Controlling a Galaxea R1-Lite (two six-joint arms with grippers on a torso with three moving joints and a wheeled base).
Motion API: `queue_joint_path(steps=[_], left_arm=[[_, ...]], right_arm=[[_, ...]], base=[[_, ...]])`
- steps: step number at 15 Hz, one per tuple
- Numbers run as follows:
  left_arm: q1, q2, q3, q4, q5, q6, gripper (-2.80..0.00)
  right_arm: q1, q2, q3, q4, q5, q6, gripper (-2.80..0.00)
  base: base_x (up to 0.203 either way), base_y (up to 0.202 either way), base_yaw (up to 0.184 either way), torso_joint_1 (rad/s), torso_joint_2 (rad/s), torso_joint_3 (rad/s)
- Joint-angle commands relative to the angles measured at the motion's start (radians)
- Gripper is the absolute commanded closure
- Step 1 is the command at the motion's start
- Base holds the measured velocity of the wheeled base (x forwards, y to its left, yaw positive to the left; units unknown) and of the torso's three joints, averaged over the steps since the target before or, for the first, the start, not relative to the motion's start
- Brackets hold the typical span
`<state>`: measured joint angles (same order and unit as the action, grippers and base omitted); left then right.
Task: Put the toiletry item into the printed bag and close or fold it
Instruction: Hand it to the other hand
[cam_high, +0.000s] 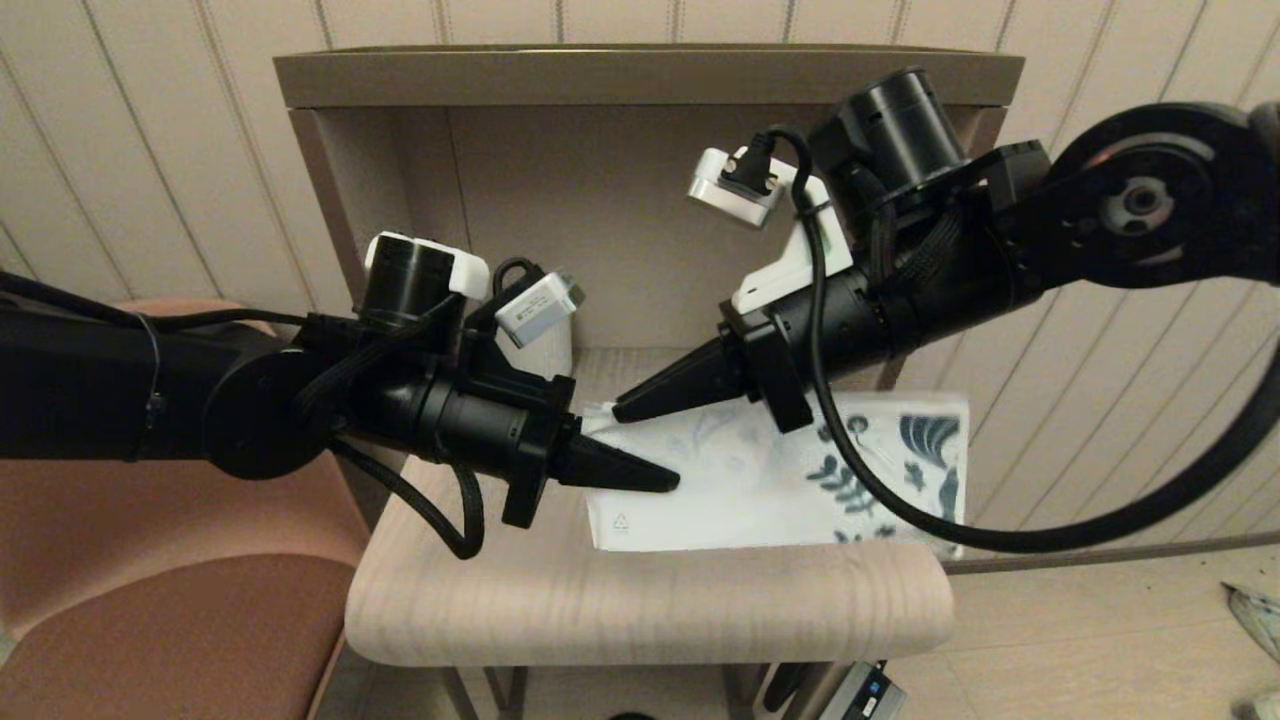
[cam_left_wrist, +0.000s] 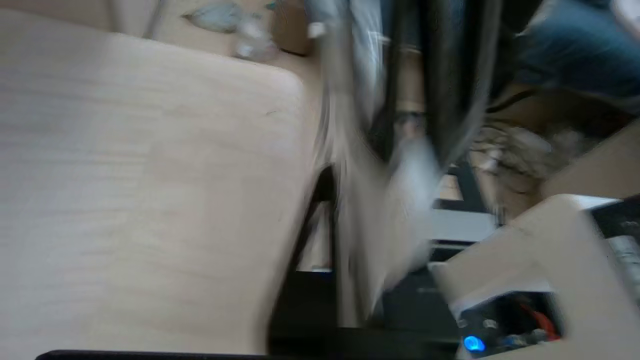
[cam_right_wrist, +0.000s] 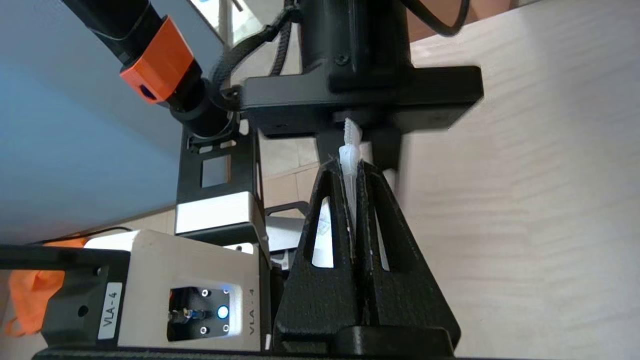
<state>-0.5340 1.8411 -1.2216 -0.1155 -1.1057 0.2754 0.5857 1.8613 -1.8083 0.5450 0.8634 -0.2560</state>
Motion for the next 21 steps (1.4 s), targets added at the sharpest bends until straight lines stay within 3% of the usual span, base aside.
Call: queue_joint_path(steps=[1, 13, 17, 19, 21], left_arm=[[0.0, 0.004, 0.005, -0.036, 0.007, -0.001, -2.8], [0.002, 0.018, -0.004, -0.045, 0.012, 0.006, -2.8], [0.01, 0.025, 0.015, -0.077, 0.073, 0.044, -2.8], [0.025, 0.021, -0.008, -0.026, 0.095, 0.066, -2.8], [0.027, 0.02, -0.088, 0.136, 0.124, 0.108, -2.8]], right_arm=[[0.0, 0.001, 0.001, 0.003, 0.005, -0.002, 0.0], [0.0, 0.004, 0.015, 0.003, 0.011, -0.002, 0.0], [0.0, 0.003, 0.012, 0.001, 0.008, -0.008, 0.0], [0.003, 0.002, 0.0, 0.002, 0.005, -0.008, 0.0], [0.003, -0.005, 0.002, 0.003, 0.003, -0.008, 0.0]], base=[[0.0, 0.0, 0.0, 0.0, 0.0, 0.0], [0.0, 0.0, 0.0, 0.0, 0.0, 0.0], [0.0, 0.0, 0.0, 0.0, 0.0, 0.0], [0.0, 0.0, 0.0, 0.0, 0.0, 0.0], [0.0, 0.0, 0.0, 0.0, 0.0, 0.0]])
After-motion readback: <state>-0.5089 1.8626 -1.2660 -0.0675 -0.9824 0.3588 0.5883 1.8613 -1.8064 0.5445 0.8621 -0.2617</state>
